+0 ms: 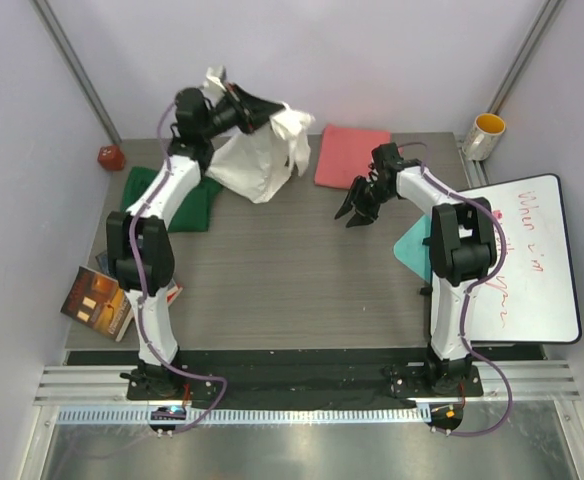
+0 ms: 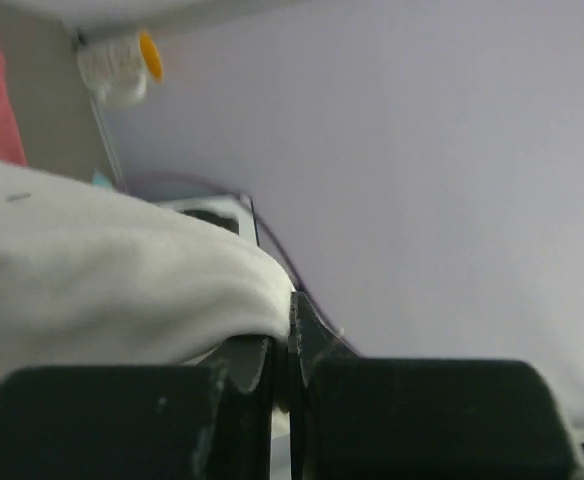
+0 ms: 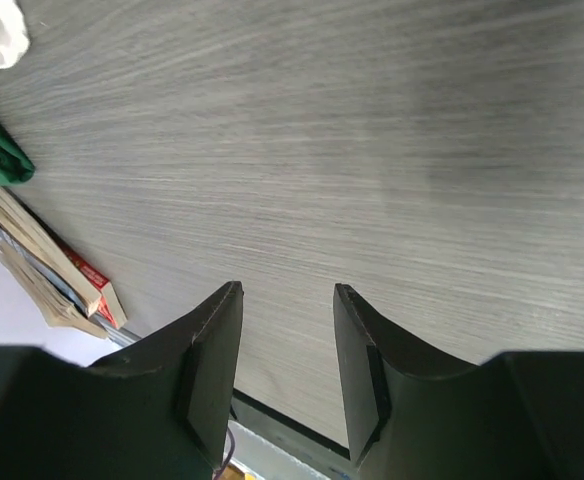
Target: Fold and stack the t-shirts
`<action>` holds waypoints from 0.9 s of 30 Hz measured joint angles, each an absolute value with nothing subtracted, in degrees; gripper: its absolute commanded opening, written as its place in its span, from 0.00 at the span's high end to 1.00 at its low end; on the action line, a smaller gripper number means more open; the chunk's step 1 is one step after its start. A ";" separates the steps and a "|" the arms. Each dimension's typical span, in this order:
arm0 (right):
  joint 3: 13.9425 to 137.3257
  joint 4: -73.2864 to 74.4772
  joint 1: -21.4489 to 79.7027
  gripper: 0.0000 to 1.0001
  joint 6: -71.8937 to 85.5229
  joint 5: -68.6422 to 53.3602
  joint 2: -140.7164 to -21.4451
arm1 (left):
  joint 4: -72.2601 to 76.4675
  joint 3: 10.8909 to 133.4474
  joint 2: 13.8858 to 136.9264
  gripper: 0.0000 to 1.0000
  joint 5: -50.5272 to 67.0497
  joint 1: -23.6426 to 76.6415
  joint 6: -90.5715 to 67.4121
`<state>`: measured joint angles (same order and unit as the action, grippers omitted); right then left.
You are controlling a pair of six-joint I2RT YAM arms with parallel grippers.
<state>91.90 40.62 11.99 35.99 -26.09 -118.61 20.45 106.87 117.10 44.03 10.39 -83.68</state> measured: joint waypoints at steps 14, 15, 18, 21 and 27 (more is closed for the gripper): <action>85.14 40.38 10.59 0.52 36.07 -23.33 -110.85 | -3.57 70.15 97.58 1.00 54.96 14.57 -68.60; 85.08 40.42 10.28 0.52 36.03 -22.94 -110.56 | -8.71 70.67 97.73 1.00 54.33 14.33 -65.06; 84.88 40.88 9.72 0.52 35.90 -21.96 -110.15 | -27.24 72.16 100.07 1.00 51.55 15.03 -52.49; 84.88 41.36 9.34 0.52 35.90 -21.63 -110.15 | -42.24 72.31 105.03 1.00 46.65 16.97 -41.50; 84.90 42.06 9.30 0.51 35.83 -21.74 -110.15 | -55.55 71.90 106.59 1.00 36.12 18.24 -33.71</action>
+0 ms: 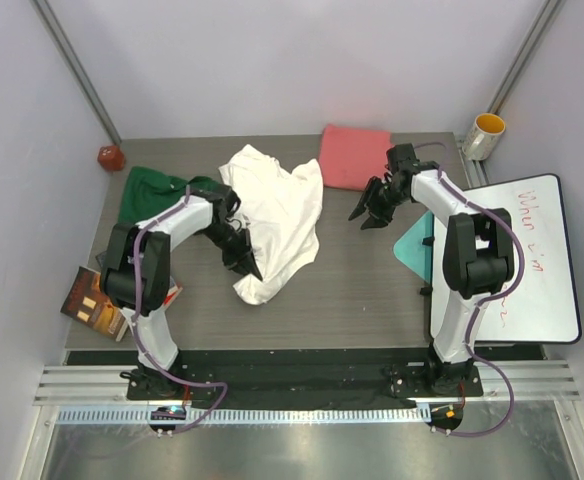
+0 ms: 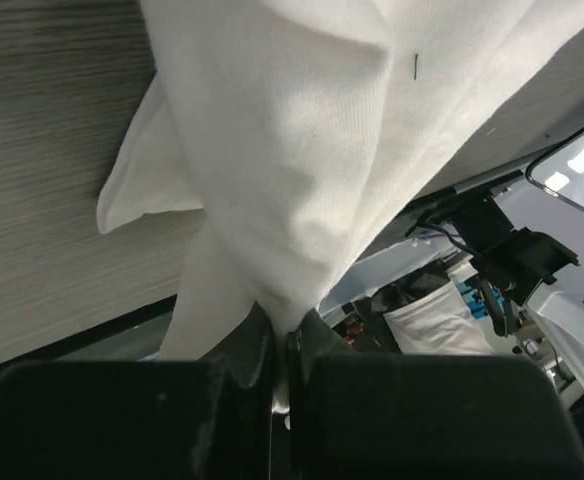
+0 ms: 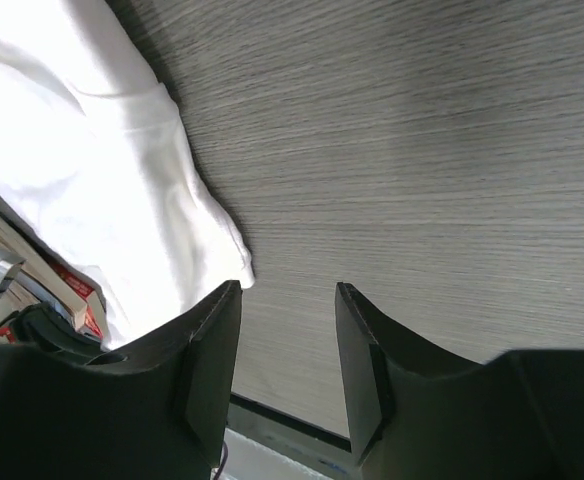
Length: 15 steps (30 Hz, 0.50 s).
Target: Fold and stack the t-shirts
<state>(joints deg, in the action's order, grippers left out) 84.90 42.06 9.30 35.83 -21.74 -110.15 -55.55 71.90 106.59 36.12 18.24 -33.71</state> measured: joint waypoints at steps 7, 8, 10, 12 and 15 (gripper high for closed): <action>83.42 42.19 9.30 0.51 33.87 -22.28 -110.15 | -59.24 79.85 105.73 1.00 33.54 17.61 -31.22; 83.15 42.33 9.30 0.51 33.63 -22.68 -110.13 | -59.57 80.62 105.73 1.00 33.61 17.63 -30.81; 82.85 42.46 9.32 0.51 33.21 -23.57 -110.15 | -60.73 81.60 105.91 1.00 33.43 17.91 -29.67; 82.81 42.48 9.50 0.50 32.99 -23.88 -110.15 | -61.93 81.54 106.15 1.00 32.86 18.46 -29.19; 82.81 42.52 9.82 0.48 32.82 -24.10 -110.15 | -63.05 81.10 106.41 1.00 32.23 19.59 -28.75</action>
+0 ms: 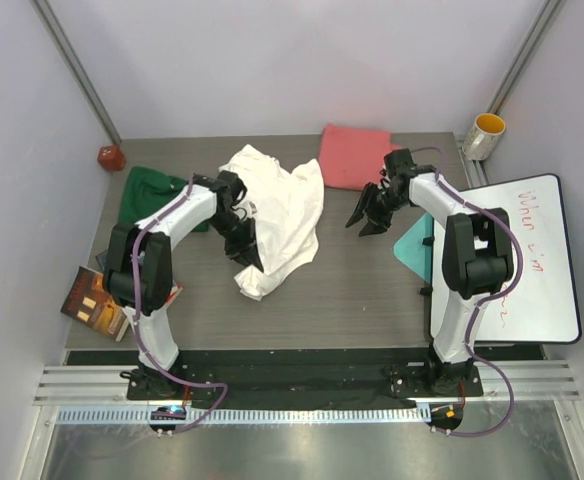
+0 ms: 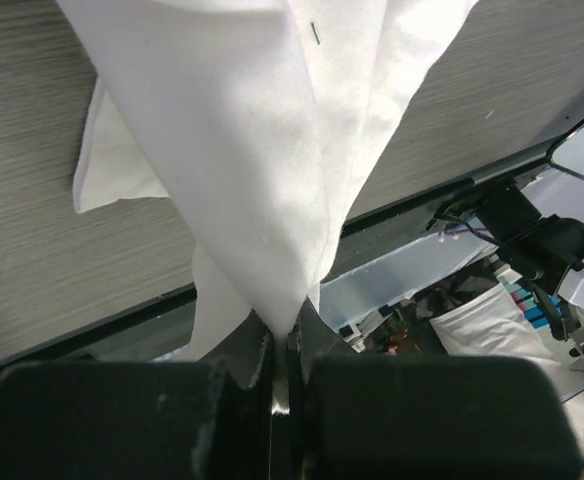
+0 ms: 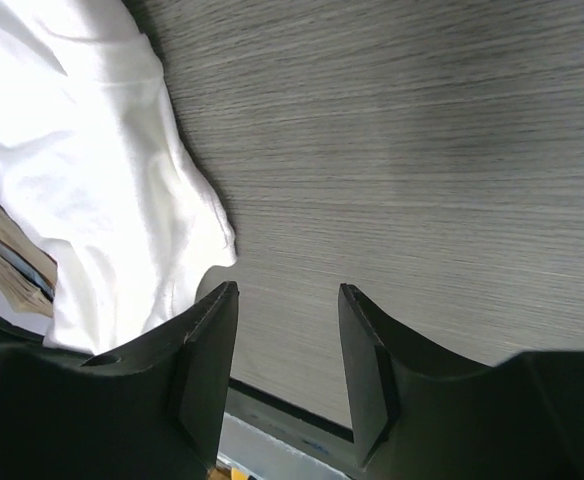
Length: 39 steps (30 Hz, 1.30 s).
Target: Fold and stack the t-shirts
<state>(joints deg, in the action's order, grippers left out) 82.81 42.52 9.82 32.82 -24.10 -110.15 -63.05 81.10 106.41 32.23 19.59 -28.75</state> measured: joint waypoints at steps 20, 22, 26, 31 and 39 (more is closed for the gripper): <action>81.71 40.91 12.25 0.46 32.73 -26.52 -100.44 | -54.70 114.50 139.04 0.42 38.04 28.56 -37.58; 81.32 40.40 12.27 0.45 32.64 -27.57 -99.15 | -52.62 113.78 139.02 0.37 39.64 29.34 -37.69; 81.25 39.51 13.19 0.40 31.99 -29.58 -98.94 | -49.50 109.32 137.19 0.32 42.33 29.61 -38.22; 83.29 40.10 17.76 0.38 30.26 -31.31 -100.20 | -44.86 100.57 131.48 0.28 41.04 28.10 -39.11; 90.15 41.91 23.27 0.38 27.31 -34.37 -103.53 | -39.99 95.09 127.31 0.27 38.13 19.40 -41.82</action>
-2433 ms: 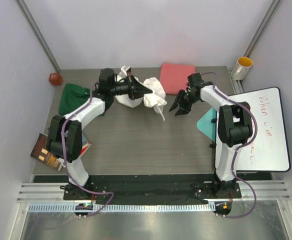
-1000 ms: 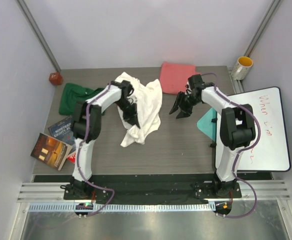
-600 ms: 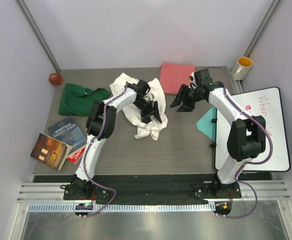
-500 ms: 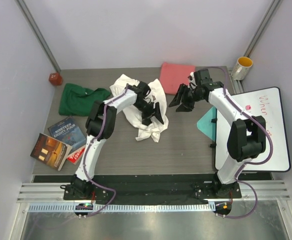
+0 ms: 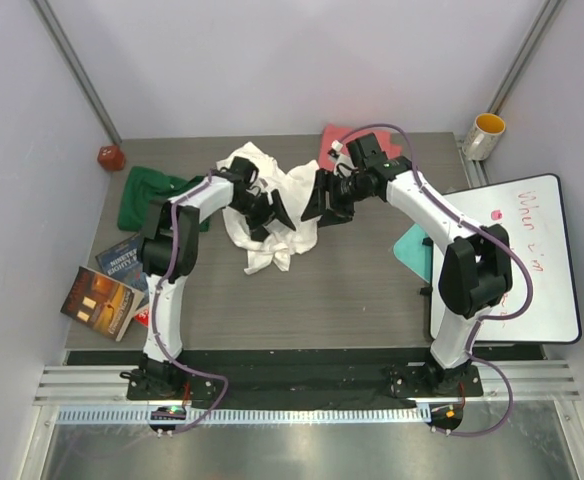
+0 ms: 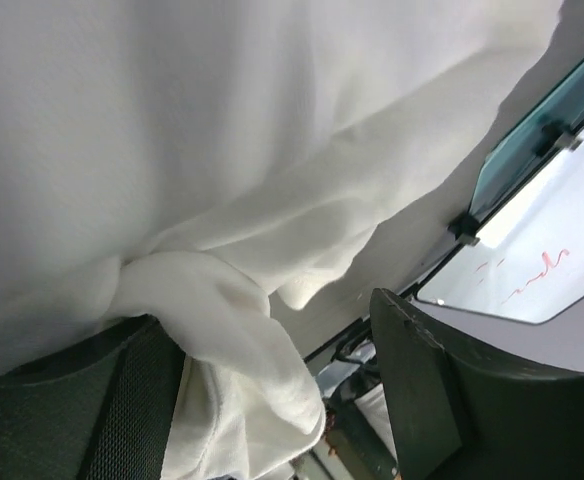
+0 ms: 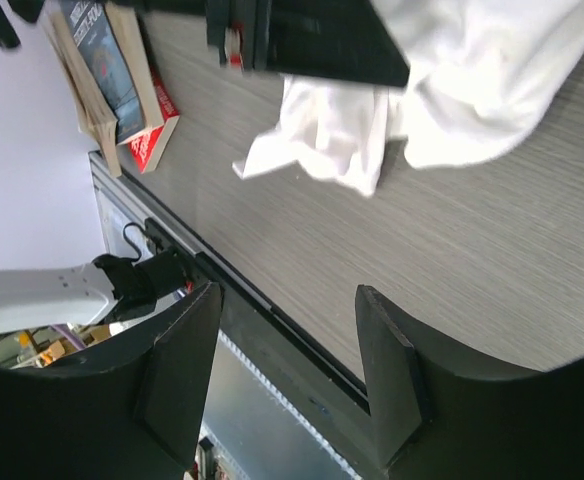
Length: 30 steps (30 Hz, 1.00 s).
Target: Fold and stack the t-shirts
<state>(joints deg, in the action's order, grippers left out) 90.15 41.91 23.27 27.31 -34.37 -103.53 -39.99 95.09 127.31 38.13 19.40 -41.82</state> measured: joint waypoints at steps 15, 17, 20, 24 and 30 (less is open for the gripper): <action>90.98 44.07 28.14 0.39 24.16 -39.13 -105.16 | -35.00 107.22 135.68 0.27 46.52 23.31 -41.10; 91.05 44.31 28.01 0.39 23.94 -39.16 -105.14 | -34.74 106.78 135.61 0.27 49.63 24.99 -39.40; 91.05 44.47 27.70 0.39 23.79 -39.16 -105.14 | -34.17 102.00 133.95 0.27 53.56 26.92 -36.64; 91.05 44.60 26.76 0.39 23.70 -39.29 -105.14 | -39.05 94.43 129.49 0.27 53.89 26.59 -30.57; 90.04 44.05 25.89 0.39 23.73 -40.40 -105.03 | -43.64 83.90 113.38 0.27 46.44 25.41 -25.43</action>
<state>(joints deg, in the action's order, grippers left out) 90.04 44.05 25.89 23.73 -40.40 -105.03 -43.64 83.90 113.38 46.44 25.41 -25.43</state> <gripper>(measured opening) 0.615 0.731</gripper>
